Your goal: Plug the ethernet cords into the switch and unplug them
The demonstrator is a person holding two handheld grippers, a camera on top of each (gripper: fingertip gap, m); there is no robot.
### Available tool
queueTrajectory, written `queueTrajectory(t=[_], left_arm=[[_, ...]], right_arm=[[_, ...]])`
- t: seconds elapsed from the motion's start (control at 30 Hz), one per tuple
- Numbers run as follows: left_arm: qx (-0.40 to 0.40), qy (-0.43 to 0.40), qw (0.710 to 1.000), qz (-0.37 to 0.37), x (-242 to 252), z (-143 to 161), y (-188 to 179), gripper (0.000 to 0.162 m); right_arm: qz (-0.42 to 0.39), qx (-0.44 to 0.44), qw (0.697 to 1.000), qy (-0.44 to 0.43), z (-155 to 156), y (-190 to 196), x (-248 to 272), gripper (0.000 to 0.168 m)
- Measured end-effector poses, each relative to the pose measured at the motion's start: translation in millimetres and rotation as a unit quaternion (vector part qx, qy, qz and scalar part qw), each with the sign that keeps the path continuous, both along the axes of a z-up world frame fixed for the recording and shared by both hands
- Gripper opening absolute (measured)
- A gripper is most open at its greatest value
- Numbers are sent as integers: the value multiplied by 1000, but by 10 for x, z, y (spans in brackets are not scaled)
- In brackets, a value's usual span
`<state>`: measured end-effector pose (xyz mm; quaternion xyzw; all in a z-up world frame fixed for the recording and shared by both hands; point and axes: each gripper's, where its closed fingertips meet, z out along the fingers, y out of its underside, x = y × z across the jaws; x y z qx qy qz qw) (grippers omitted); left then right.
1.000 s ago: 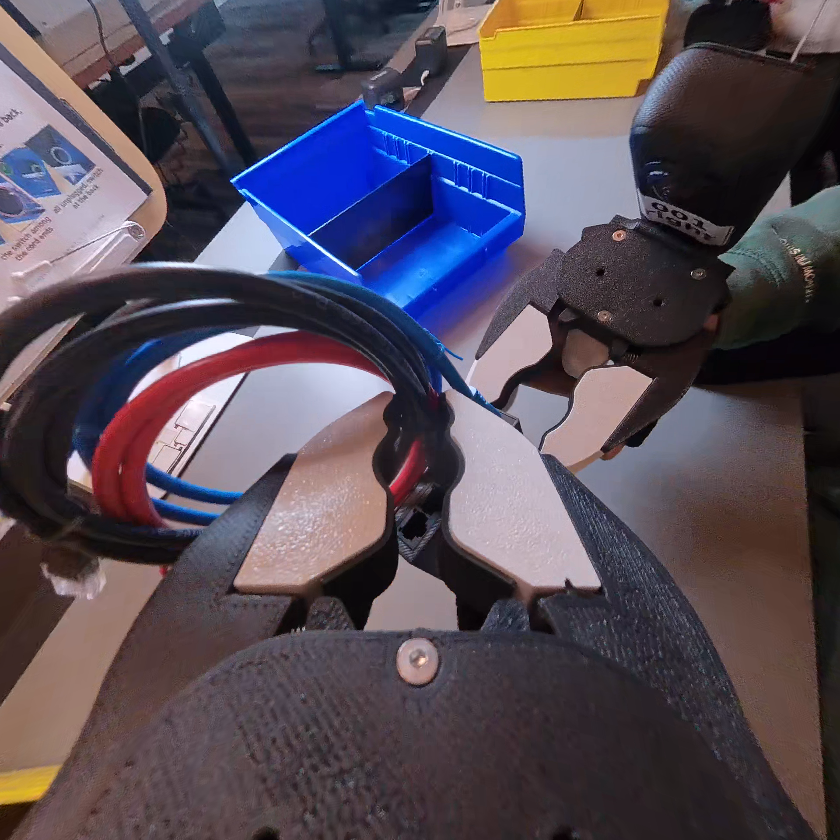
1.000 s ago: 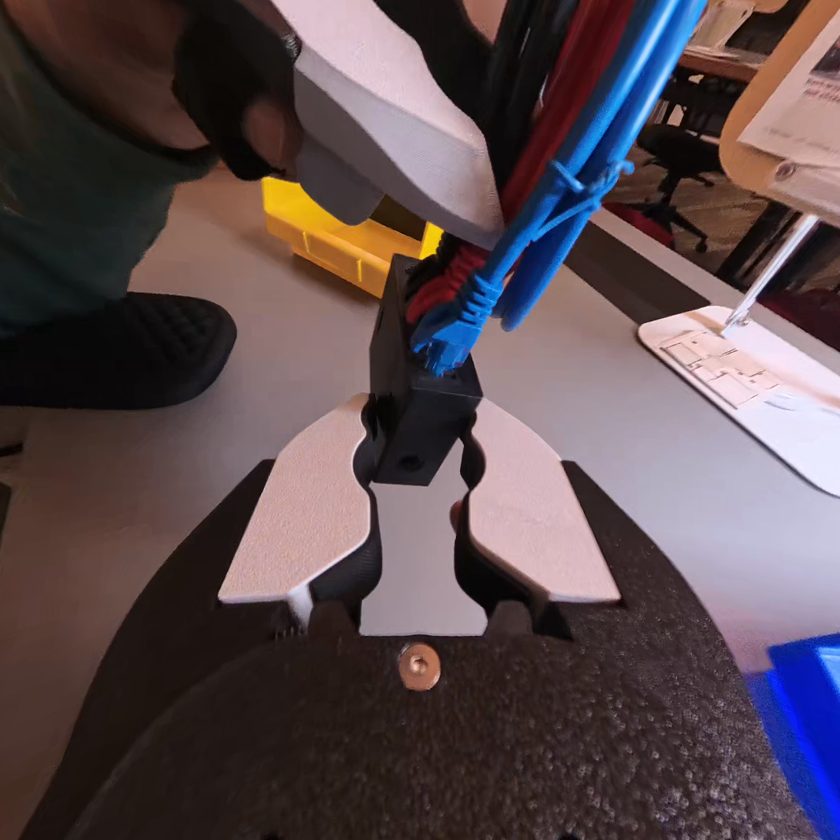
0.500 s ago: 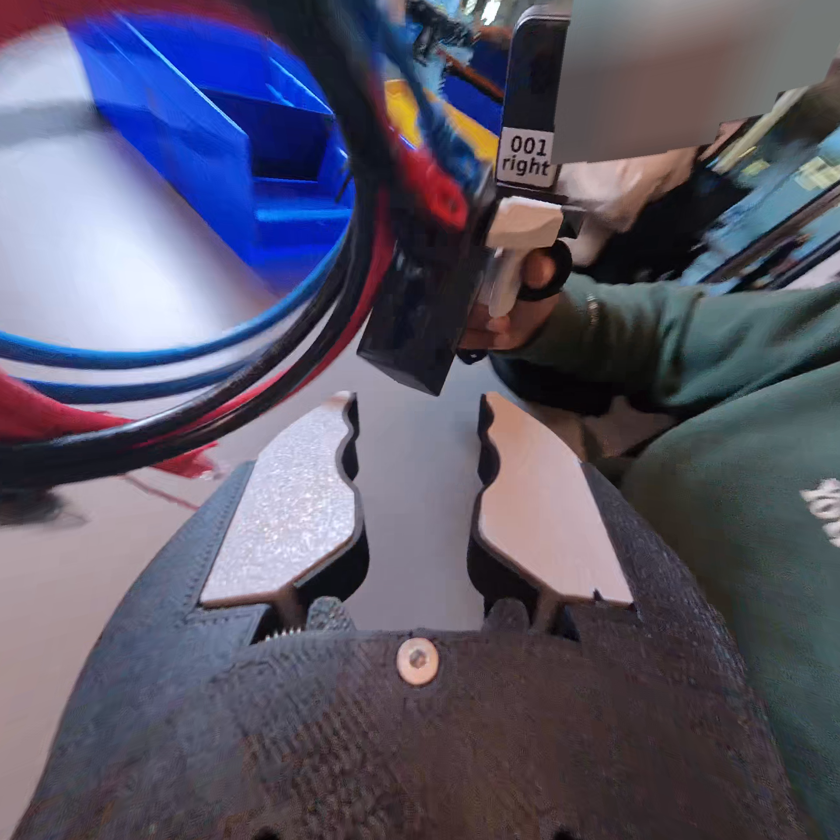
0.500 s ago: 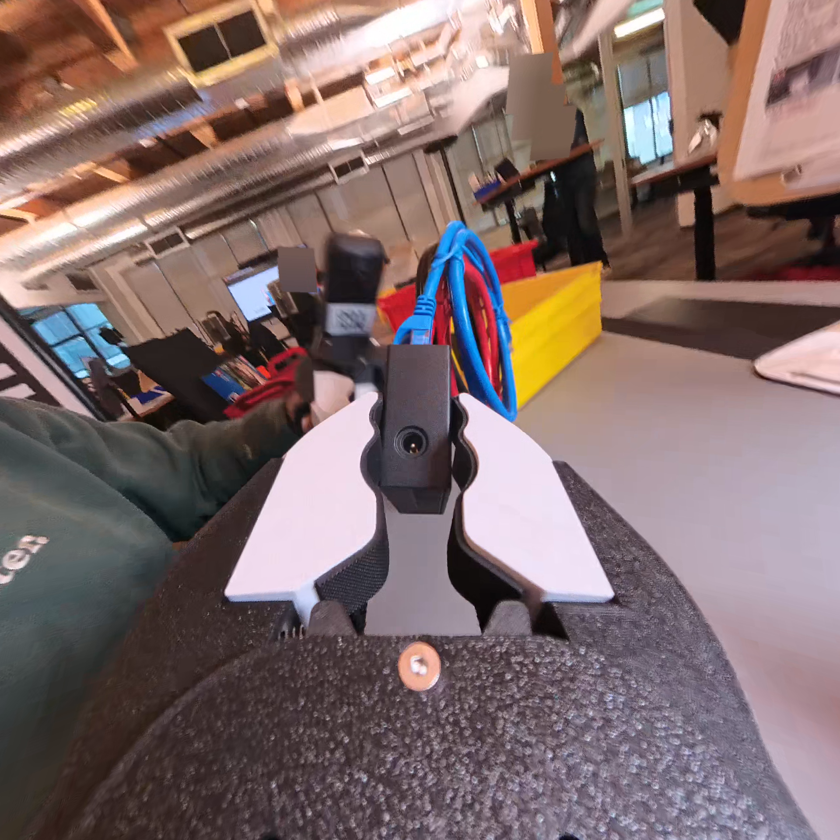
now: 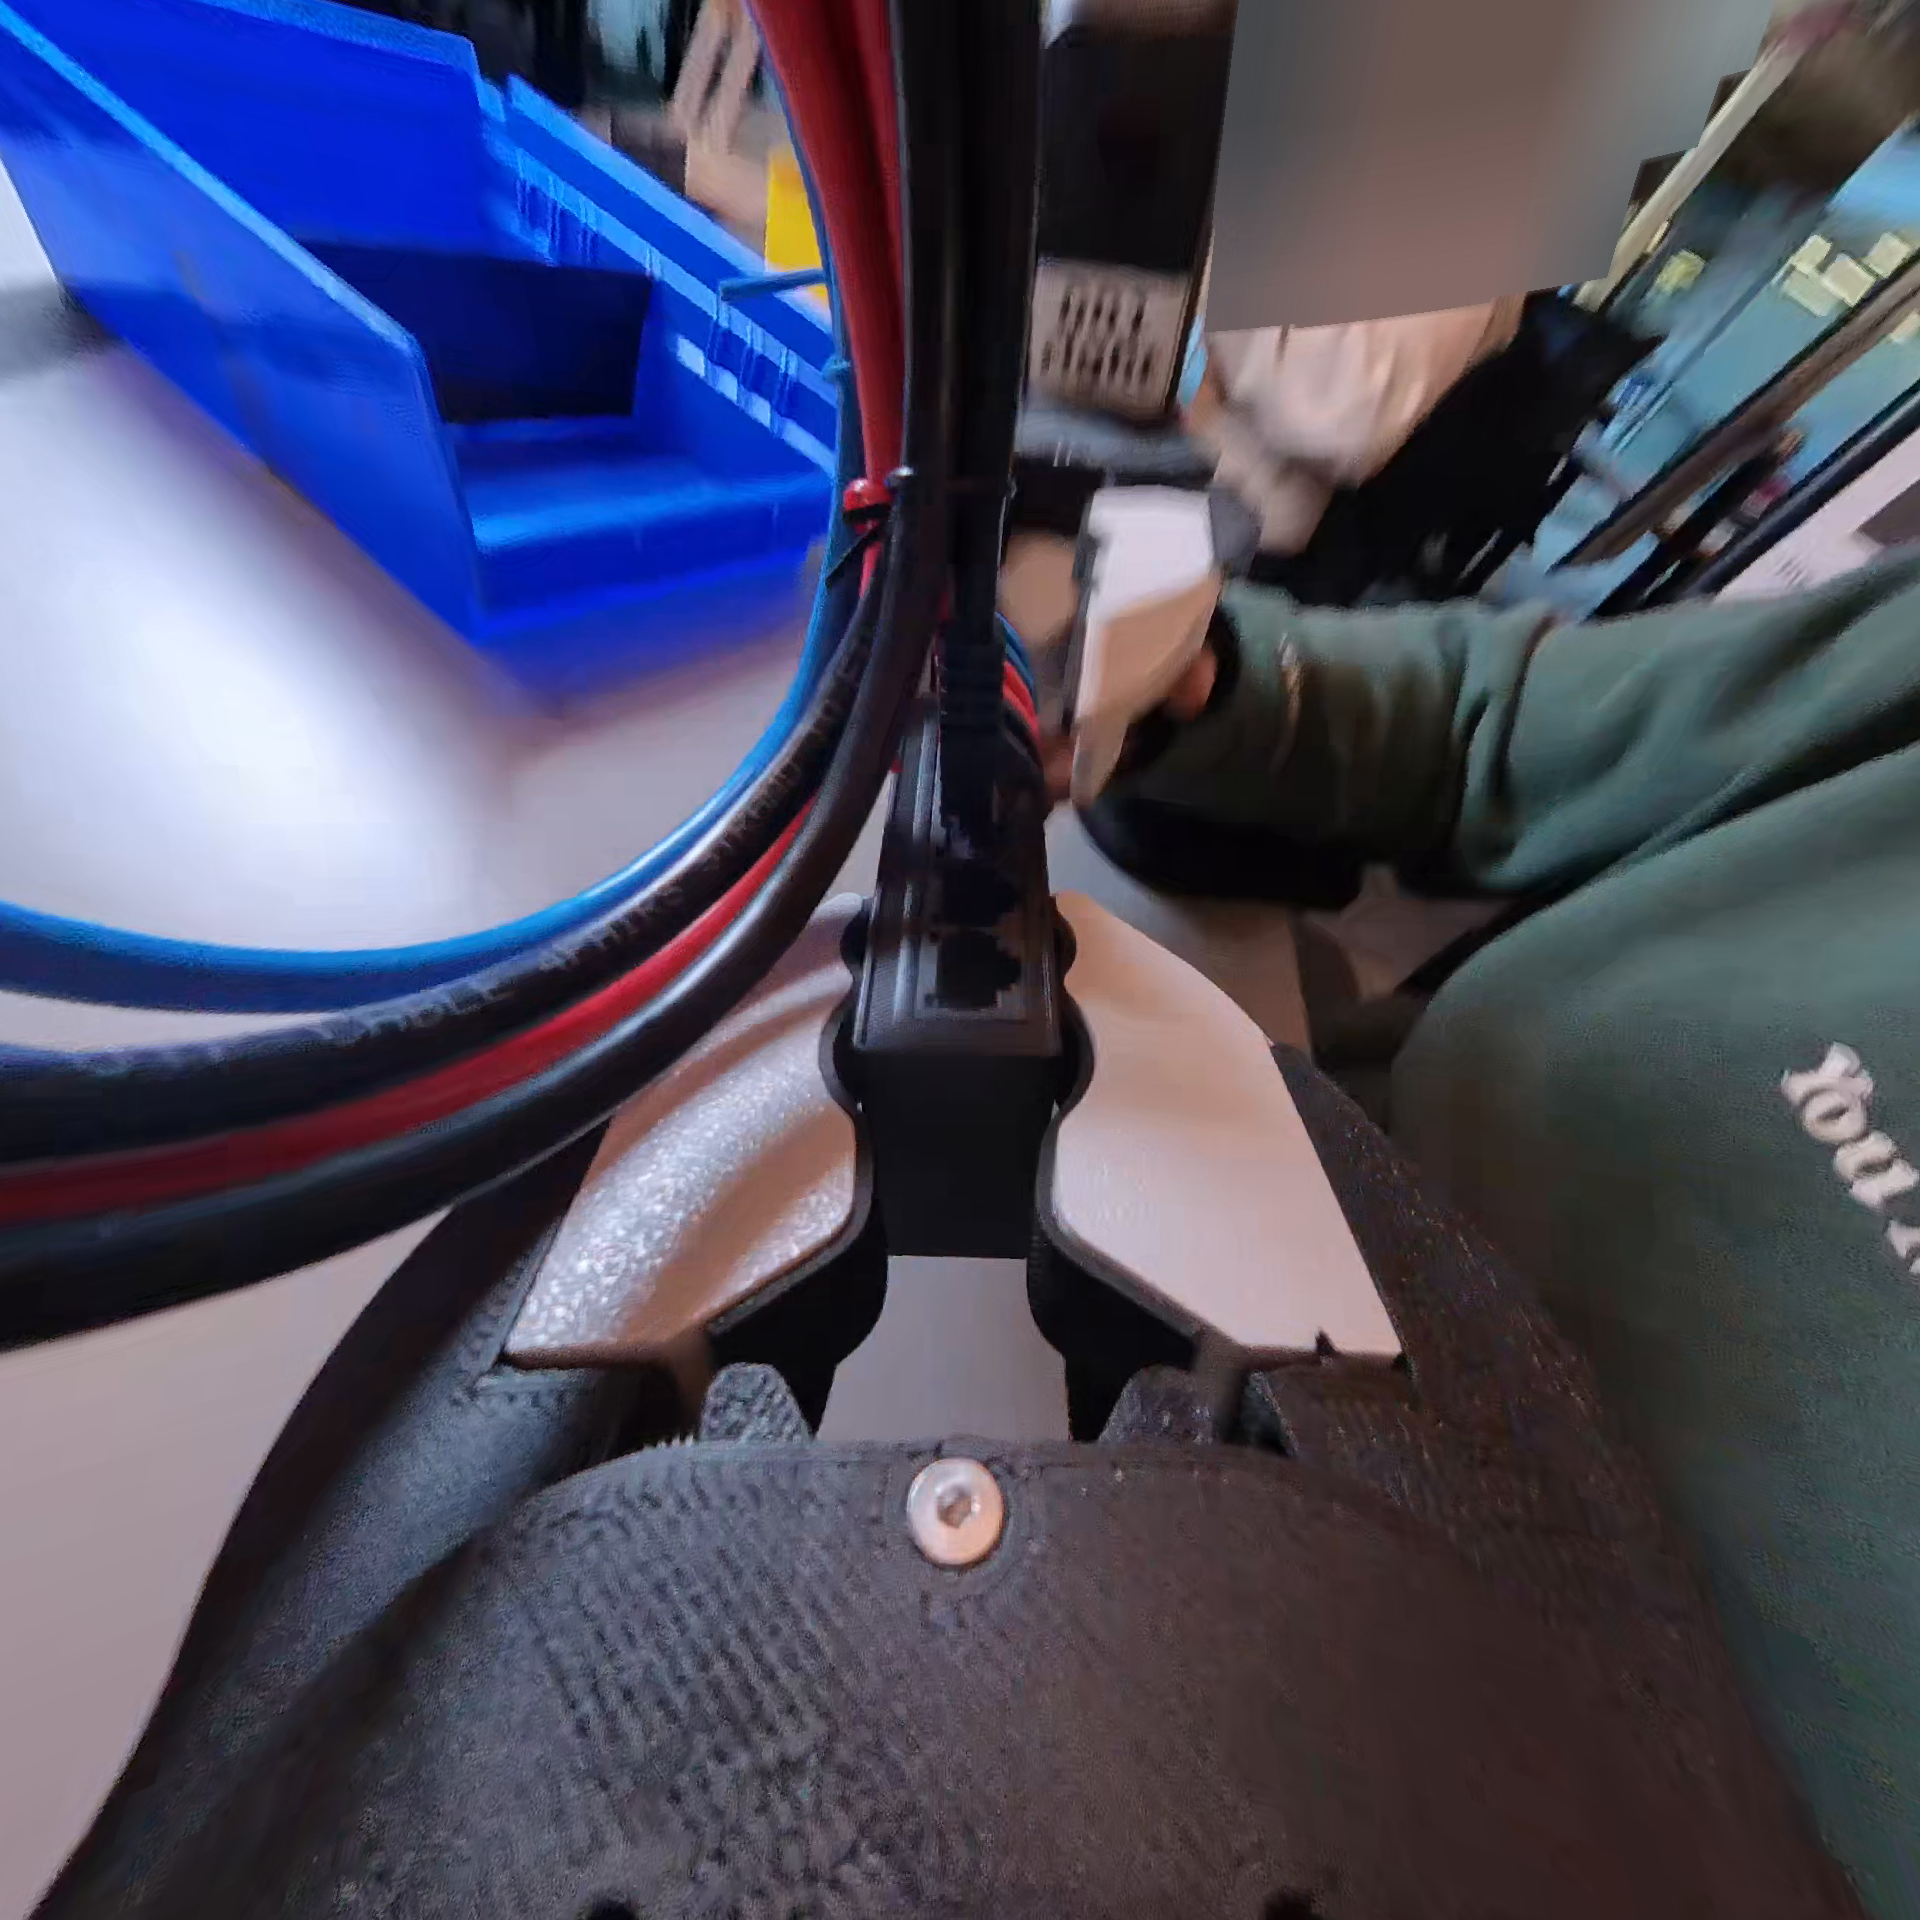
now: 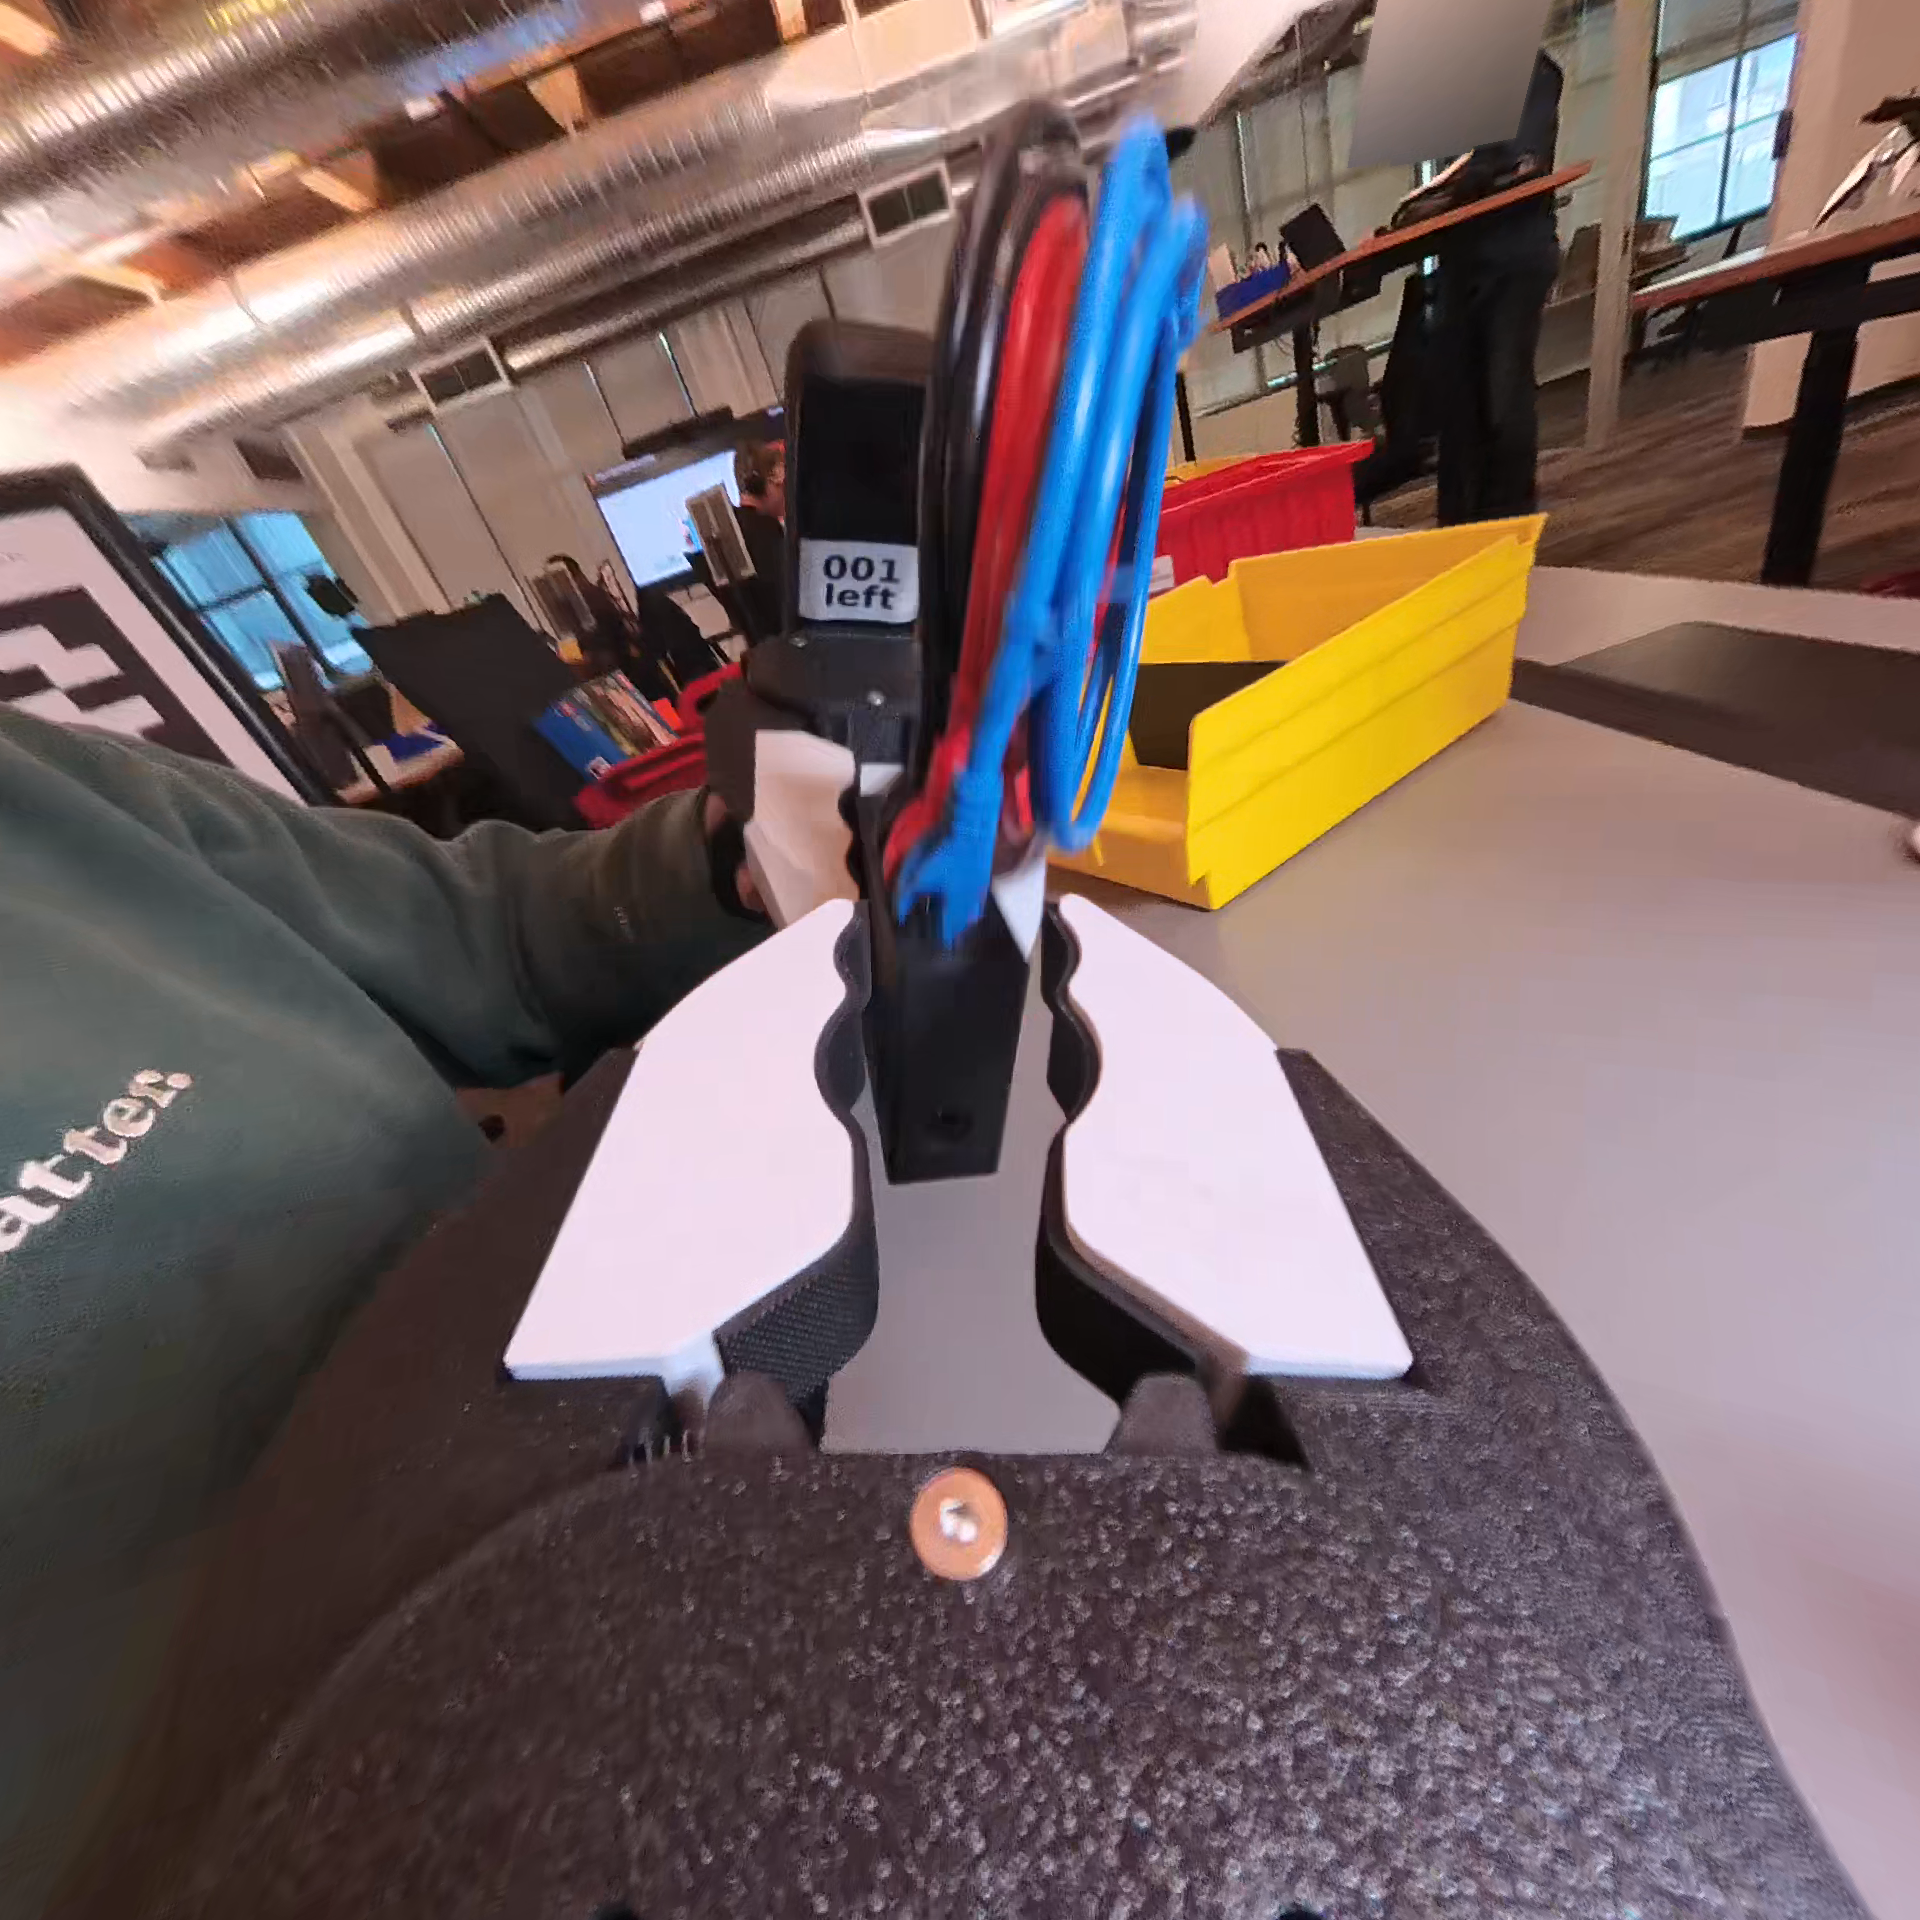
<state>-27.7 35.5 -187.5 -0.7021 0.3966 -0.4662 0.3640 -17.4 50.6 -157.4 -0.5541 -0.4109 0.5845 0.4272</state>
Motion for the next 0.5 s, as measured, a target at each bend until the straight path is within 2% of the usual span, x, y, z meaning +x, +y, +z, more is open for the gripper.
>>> queueTrajectory(t=[0.07, 0.17, 0.3, 0.5], left_arm=[[-17, 27, 999, -14, -55, -134, -78, 29], [-57, 41, 997, -31, -58, -276, -156, 29], [-94, 27, 994, -46, -34, -323, -180, 29], [-110, 22, 992, -54, -24, -358, -202, 30]], right_arm=[[2, 2, 1000, -24, 37, 37, 38, 24], [54, -42, 993, -96, -175, -52, 19, 20], [91, -101, 985, -107, -332, -133, 22, 23], [125, -113, 977, -127, -488, -222, -46, 18]])
